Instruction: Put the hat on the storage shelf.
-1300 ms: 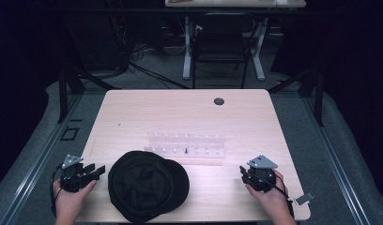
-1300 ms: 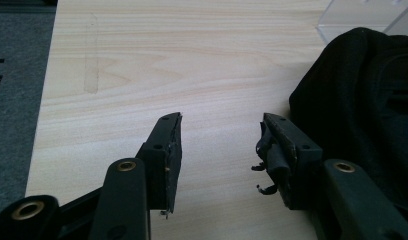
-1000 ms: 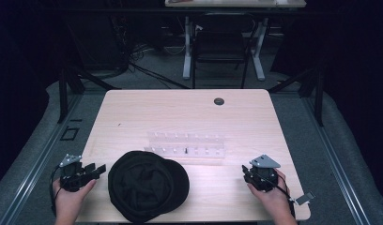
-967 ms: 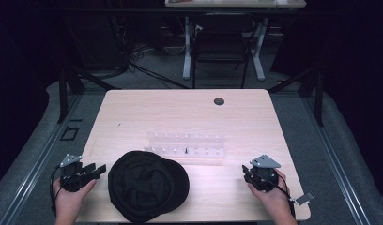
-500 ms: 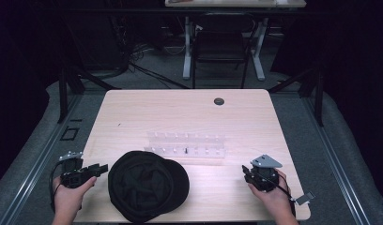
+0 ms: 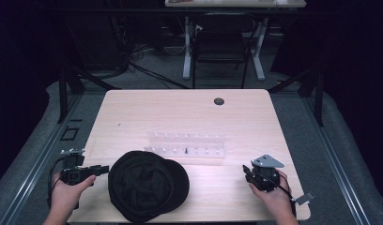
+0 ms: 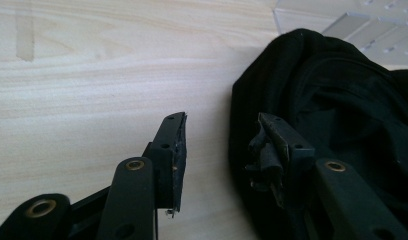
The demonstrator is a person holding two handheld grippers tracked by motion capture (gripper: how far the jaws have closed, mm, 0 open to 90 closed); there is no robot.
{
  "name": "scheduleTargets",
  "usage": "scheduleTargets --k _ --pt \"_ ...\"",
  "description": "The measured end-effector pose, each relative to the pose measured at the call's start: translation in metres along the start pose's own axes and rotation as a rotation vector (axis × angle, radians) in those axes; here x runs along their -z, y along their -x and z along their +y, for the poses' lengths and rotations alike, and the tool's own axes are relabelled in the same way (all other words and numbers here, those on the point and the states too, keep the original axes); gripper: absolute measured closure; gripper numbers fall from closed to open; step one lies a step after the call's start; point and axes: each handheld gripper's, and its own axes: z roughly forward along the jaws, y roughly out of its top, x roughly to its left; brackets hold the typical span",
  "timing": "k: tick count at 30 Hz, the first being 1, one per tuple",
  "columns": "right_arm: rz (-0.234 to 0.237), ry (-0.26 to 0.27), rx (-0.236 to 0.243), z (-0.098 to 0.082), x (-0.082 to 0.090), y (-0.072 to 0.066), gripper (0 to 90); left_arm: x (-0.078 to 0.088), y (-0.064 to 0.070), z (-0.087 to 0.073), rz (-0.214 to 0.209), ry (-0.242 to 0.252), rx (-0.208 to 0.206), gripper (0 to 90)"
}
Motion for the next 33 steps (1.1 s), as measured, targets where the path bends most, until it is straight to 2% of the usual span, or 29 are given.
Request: scheduleTargets --k 2,4,6,7,14,18,25,26,32,33 --pt "0.005 -0.001 -0.002 0.000 0.000 0.000 63.1 0.002 0.001 0.002 -0.007 -0.020 -0.003 55.9" --pt "0.002 -0.010 0.005 0.000 0.000 0.000 63.0 0.003 0.003 0.004 0.006 -0.025 -0.009 55.9" --pt "0.005 -0.004 -0.001 -0.001 -0.001 -0.001 63.0 0.007 0.006 0.008 -0.005 -0.040 -0.024 55.9" --pt "0.006 -0.004 -0.001 -0.001 -0.001 -0.001 63.0 0.007 0.007 0.008 -0.005 -0.030 -0.020 55.7" --pt "0.009 -0.010 -0.005 -0.001 -0.001 0.000 61.9 0.009 0.016 0.014 -0.025 -0.061 -0.040 51.9" --pt "0.010 -0.013 -0.003 0.000 0.000 0.000 61.9 0.009 0.020 0.016 -0.011 -0.084 -0.052 55.0" --pt "0.014 -0.014 -0.006 -0.001 -0.001 0.000 61.9 0.006 0.025 0.020 0.032 -0.127 -0.039 57.3" --pt "0.015 -0.013 -0.005 -0.001 -0.001 0.000 61.8 0.006 0.024 0.021 0.033 -0.153 -0.033 57.3" --pt "0.018 -0.013 -0.009 -0.001 -0.001 0.000 61.7 0.002 0.022 0.021 0.034 -0.184 -0.021 56.9" --pt "0.017 -0.008 -0.007 -0.001 -0.001 0.001 61.8 0.000 0.020 0.020 0.022 -0.196 -0.009 56.9"
